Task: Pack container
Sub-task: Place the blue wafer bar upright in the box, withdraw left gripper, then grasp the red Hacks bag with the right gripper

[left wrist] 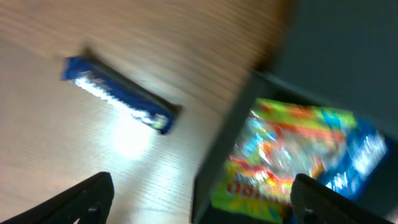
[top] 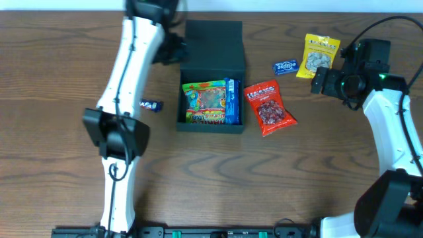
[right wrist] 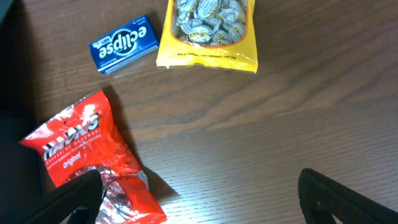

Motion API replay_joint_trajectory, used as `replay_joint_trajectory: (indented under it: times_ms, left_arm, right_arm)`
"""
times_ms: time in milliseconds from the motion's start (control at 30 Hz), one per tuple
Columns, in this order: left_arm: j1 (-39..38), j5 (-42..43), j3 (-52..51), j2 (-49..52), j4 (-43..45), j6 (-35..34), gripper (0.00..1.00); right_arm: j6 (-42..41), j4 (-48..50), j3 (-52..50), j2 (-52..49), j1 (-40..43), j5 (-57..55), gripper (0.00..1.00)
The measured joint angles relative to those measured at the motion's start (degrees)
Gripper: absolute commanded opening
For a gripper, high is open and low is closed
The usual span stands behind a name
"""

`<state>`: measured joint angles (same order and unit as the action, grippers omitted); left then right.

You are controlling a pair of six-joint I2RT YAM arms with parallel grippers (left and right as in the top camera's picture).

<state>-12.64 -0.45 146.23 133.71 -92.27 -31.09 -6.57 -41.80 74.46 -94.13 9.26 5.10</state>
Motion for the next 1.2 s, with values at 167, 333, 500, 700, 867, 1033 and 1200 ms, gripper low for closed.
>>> replay_joint_trajectory:
  times_ms: [167,333,500,700,867,1033,1200]
  left_arm:
    - [7.4,0.2,-4.9,0.0,0.1,-4.9,0.92]
    - [8.3,0.5,-9.8,0.0,1.9,-6.4,0.93]
    - [8.1,1.5,-9.9,0.0,3.8,-6.4,0.93]
    - [8.1,1.8,-9.9,0.0,4.2,-4.1,0.93]
    - [8.1,1.8,-9.9,0.0,4.2,-2.1,0.94]
    - [8.1,1.8,-9.9,0.0,4.2,-1.1,0.94]
    - [8.1,1.8,-9.9,0.0,4.2,1.1,0.94]
  right_arm:
    - [0.0,0.3,0.0,0.0,0.0,0.0,0.99]
    - [1.3,2.4,0.0,0.0,-0.1,1.5,0.99]
    - [8.2,3.3,0.0,-1.1,-4.0,4.7,0.97]
    - [14.2,2.4,0.0,-10.2,-13.4,2.9,0.82]
    - [14.7,2.6,0.0,-16.0,-16.0,0.5,0.73]
    - [15.8,2.9,0.1,-17.4,-17.1,0.3,0.29]
    - [16.4,3.9,0.7,-17.7,-18.0,0.3,0.01]
